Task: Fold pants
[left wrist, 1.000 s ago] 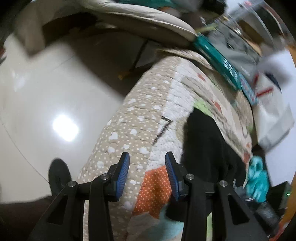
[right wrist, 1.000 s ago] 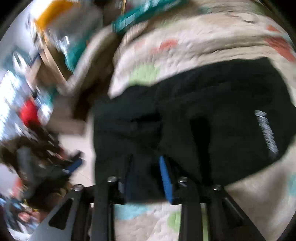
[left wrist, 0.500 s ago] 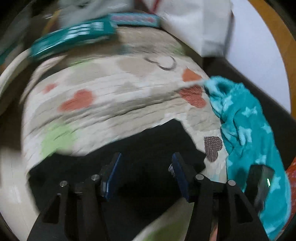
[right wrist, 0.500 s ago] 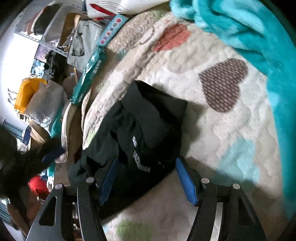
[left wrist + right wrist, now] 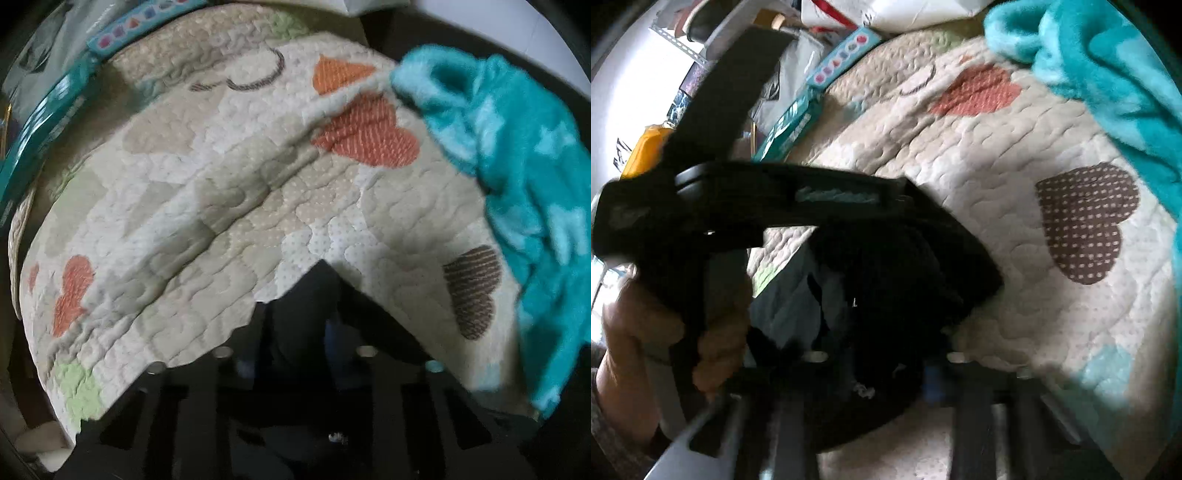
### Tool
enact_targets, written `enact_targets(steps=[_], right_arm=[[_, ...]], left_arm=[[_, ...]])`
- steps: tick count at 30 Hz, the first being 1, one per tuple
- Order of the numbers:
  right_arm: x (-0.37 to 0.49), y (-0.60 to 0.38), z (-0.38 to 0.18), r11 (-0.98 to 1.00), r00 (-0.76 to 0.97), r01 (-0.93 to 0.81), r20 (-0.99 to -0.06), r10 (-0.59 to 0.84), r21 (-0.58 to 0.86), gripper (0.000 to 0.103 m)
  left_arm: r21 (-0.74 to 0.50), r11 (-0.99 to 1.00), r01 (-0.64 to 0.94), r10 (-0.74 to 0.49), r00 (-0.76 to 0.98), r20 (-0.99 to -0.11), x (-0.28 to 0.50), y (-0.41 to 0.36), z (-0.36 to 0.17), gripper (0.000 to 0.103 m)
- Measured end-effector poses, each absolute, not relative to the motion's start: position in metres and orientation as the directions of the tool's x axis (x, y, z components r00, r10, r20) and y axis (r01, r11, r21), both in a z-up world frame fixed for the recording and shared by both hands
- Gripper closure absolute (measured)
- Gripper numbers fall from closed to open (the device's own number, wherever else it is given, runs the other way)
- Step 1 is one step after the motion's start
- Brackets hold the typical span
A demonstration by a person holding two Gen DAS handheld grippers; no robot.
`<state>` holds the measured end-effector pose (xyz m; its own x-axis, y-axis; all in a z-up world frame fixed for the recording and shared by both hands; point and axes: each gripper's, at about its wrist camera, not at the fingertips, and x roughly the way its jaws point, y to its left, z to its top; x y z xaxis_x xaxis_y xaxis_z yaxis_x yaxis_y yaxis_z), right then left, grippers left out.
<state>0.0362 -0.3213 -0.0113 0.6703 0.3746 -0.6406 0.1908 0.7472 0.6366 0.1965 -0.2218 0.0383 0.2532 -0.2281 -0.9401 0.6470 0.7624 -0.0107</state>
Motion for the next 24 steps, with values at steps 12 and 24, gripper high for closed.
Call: enact_targets(steps=[12,24], right_arm=[[0.016,-0.204,0.100,0.905,0.705,-0.182,-0.591,0.393,0.385,0.081],[-0.032,0.014,0.038,0.725,0.657,-0.611,-0.714,0.241,-0.318,0.030]], left_arm=[[-0.340,0.837,0.429,-0.514,0.401,-0.759,0.154,-0.038,0.151,0.081],[-0.637,0.755,-0.153,-0.521,0.450,-0.725,0.120,0.179,0.031,0.073]])
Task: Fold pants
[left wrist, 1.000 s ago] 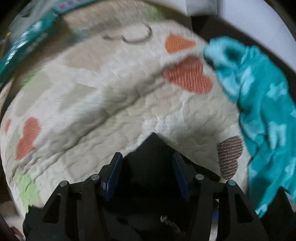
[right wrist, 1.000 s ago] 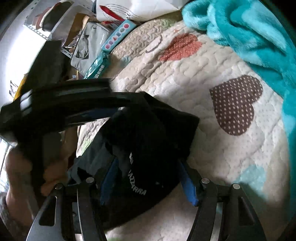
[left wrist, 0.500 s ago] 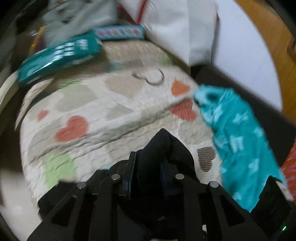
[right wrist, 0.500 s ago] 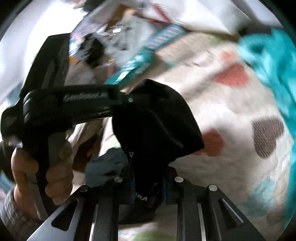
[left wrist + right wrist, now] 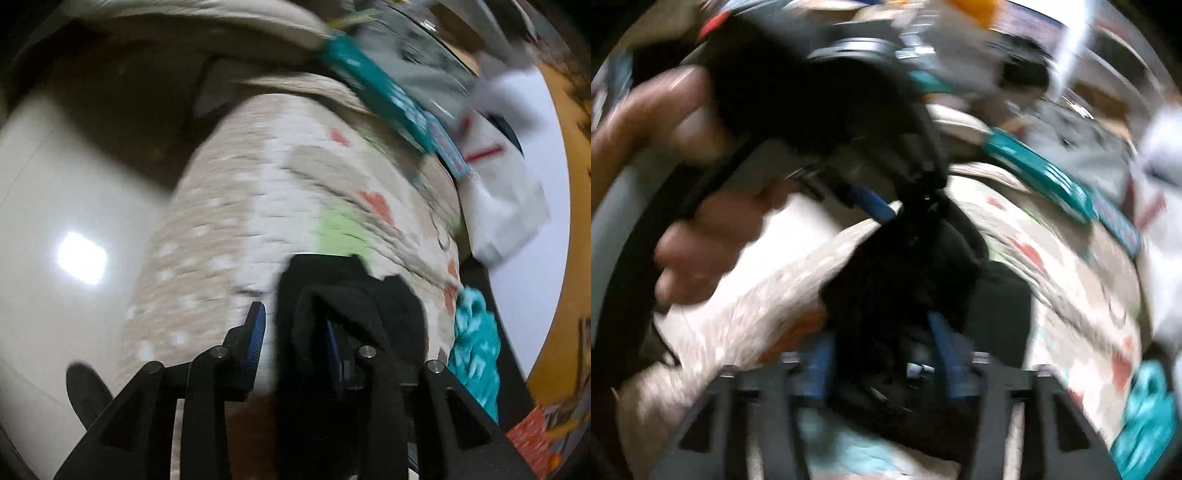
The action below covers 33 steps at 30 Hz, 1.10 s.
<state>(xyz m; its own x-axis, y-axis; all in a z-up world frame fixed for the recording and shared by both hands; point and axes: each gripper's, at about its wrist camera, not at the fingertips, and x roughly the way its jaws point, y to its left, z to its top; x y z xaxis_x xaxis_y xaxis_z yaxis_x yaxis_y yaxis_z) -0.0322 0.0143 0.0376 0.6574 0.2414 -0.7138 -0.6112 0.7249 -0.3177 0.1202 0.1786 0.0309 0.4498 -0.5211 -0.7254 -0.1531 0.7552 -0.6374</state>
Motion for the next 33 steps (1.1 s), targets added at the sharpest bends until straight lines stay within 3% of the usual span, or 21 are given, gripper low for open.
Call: enact_targets(steps=[4,8,13,19,24,28,33], right_arm=[[-0.069,0.042,0.021,0.588,0.689,-0.667,-0.679,0.253,-0.458,0.025],[-0.101,0.046,0.014,0.492,0.706,-0.683,-0.661,0.255,-0.540,0.025],[-0.116,0.001,0.036,0.510,0.705,-0.676,-0.667,0.241,-0.531,0.024],[-0.074,-0.073,0.063,0.752,0.642,-0.593,-0.734,0.224,-0.289,0.023],[-0.026,-0.119,0.074,0.909,0.616,-0.414,-0.752,0.235,-0.055,0.023],[-0.018,-0.138,0.078,0.941,0.626,-0.337,-0.750,0.216,-0.010,0.023],[-0.006,-0.164,0.075,0.963,0.619,-0.263,-0.756,0.212,0.055,0.022]], left_arm=[[-0.721,0.655,-0.227,-0.571,0.476,-0.669,0.112,0.206,0.019,0.062],[-0.731,0.639,-0.241,-0.575,0.481,-0.662,0.105,0.213,0.018,0.060],[-0.733,0.628,-0.261,-0.497,0.590,-0.636,0.078,0.227,0.038,0.060],[-0.741,0.653,-0.155,-0.543,0.586,-0.601,0.074,0.189,0.050,0.060],[-0.628,0.770,-0.109,-0.518,0.469,-0.716,0.087,0.131,0.023,0.053],[-0.619,0.780,-0.094,-0.516,0.463,-0.721,0.089,0.126,0.022,0.051],[-0.709,0.694,-0.129,-0.560,0.522,-0.643,0.075,0.156,0.037,0.051]])
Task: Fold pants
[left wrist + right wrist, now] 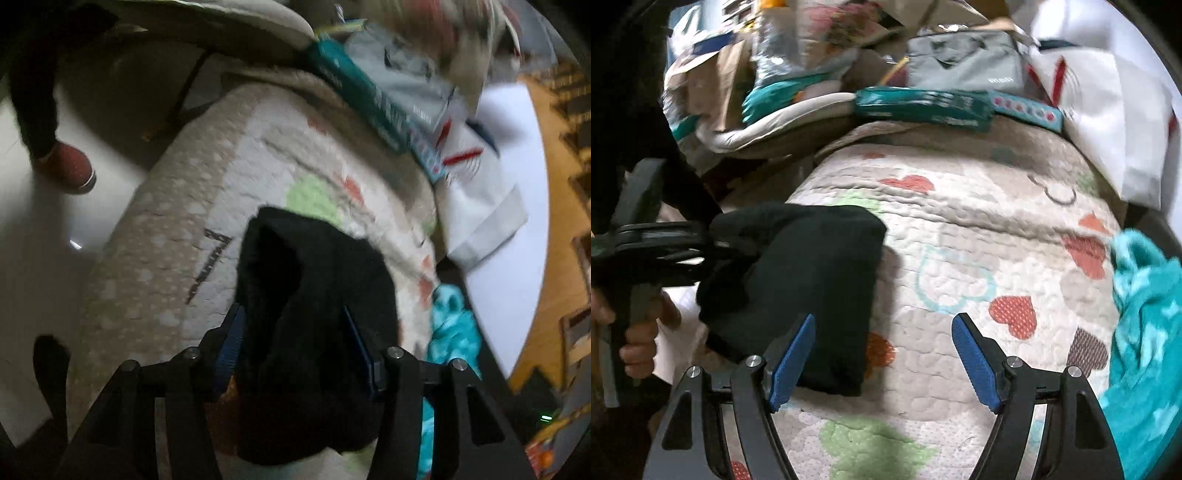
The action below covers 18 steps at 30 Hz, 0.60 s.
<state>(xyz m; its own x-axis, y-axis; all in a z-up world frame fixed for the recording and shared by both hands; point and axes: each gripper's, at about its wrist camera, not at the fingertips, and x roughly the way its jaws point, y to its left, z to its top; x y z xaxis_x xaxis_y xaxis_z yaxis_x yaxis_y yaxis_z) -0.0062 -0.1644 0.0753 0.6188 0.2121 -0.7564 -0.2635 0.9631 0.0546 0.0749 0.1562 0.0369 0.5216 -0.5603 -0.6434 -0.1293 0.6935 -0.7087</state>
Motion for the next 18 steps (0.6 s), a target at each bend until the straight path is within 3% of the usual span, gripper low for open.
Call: enact_targets(steps=[7,18], right_arm=[[0.017,-0.194,0.065,0.964,0.583,-0.176,-0.768,0.263,0.197,0.017],[0.043,-0.190,0.052,0.932,0.541,-0.129,-0.763,0.353,0.340,0.015]], left_arm=[[-0.745,0.641,-0.185,-0.538,0.584,-0.608,0.053,0.176,0.041,0.039],[-0.697,0.698,-0.163,-0.533,0.530,-0.659,0.052,0.156,0.030,0.034]])
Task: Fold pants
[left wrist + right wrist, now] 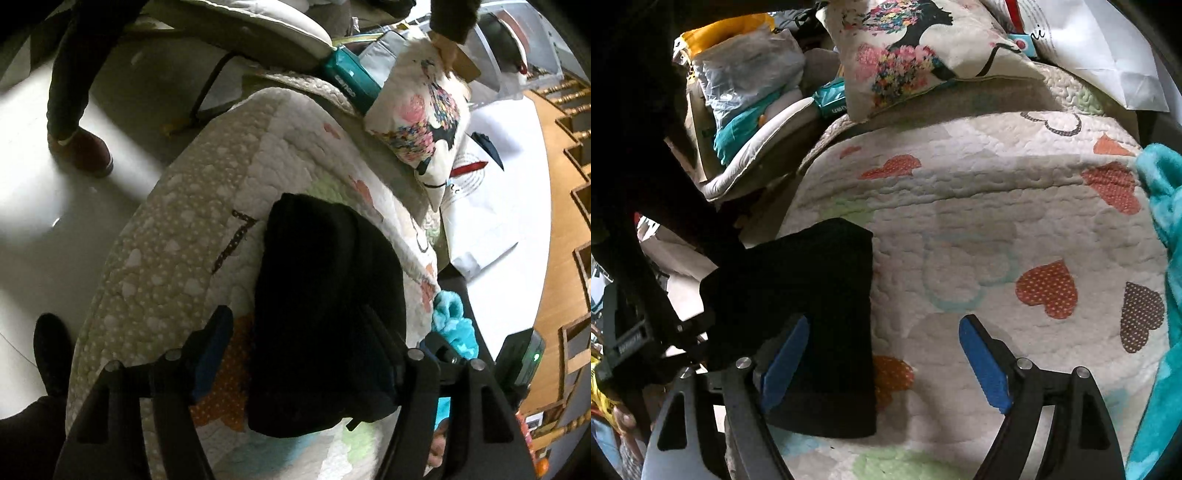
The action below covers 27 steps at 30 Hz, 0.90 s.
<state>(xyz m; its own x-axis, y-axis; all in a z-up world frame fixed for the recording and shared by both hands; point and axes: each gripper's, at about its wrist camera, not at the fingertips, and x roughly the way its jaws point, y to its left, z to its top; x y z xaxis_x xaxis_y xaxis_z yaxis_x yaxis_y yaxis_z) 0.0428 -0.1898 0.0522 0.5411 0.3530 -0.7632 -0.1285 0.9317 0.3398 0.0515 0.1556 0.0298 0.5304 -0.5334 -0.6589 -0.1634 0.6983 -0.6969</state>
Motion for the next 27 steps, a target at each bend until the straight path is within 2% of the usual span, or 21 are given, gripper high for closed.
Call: enact_targets(steps=[11,15,18,20,21,23,24,25,27], right_arm=[[0.065,-0.182,0.039,0.922,0.505,-0.124,-0.776,0.377,0.367,0.009],[0.086,-0.175,0.023,0.888,0.461,-0.108,-0.769,0.442,0.446,0.008],[0.098,-0.169,0.011,0.851,0.426,-0.093,-0.752,0.503,0.517,0.006],[0.105,-0.164,0.001,0.827,0.390,-0.091,-0.744,0.543,0.555,0.005],[0.107,-0.163,-0.004,0.812,0.372,-0.088,-0.737,0.565,0.577,0.005],[0.110,-0.162,-0.014,0.749,0.319,-0.066,-0.697,0.642,0.660,0.011],[0.109,-0.162,-0.017,0.704,0.299,-0.053,-0.661,0.688,0.708,0.028],[0.108,-0.163,-0.017,0.689,0.294,-0.045,-0.649,0.701,0.723,0.033],[0.104,-0.164,-0.013,0.687,0.298,-0.051,-0.646,0.703,0.725,0.044]], left_arm=[[-0.661,0.736,-0.145,-0.529,0.484,-0.697,0.058,0.135,0.014,0.029],[-0.693,0.707,-0.143,-0.574,0.456,-0.680,0.070,0.124,-0.001,0.020],[-0.666,0.737,-0.112,-0.556,0.459,-0.693,0.076,0.114,-0.001,0.014],[-0.647,0.759,-0.074,-0.555,0.447,-0.701,0.078,0.105,0.002,0.014],[-0.651,0.757,-0.054,-0.568,0.439,-0.697,0.078,0.101,0.003,0.020],[-0.644,0.764,-0.037,-0.569,0.431,-0.700,0.078,0.095,0.007,0.028],[-0.642,0.766,-0.029,-0.571,0.427,-0.701,0.078,0.093,0.008,0.035],[-0.648,0.761,-0.027,-0.579,0.424,-0.697,0.077,0.091,0.009,0.041],[-0.649,0.761,-0.021,-0.581,0.423,-0.695,0.078,0.090,0.012,0.045]])
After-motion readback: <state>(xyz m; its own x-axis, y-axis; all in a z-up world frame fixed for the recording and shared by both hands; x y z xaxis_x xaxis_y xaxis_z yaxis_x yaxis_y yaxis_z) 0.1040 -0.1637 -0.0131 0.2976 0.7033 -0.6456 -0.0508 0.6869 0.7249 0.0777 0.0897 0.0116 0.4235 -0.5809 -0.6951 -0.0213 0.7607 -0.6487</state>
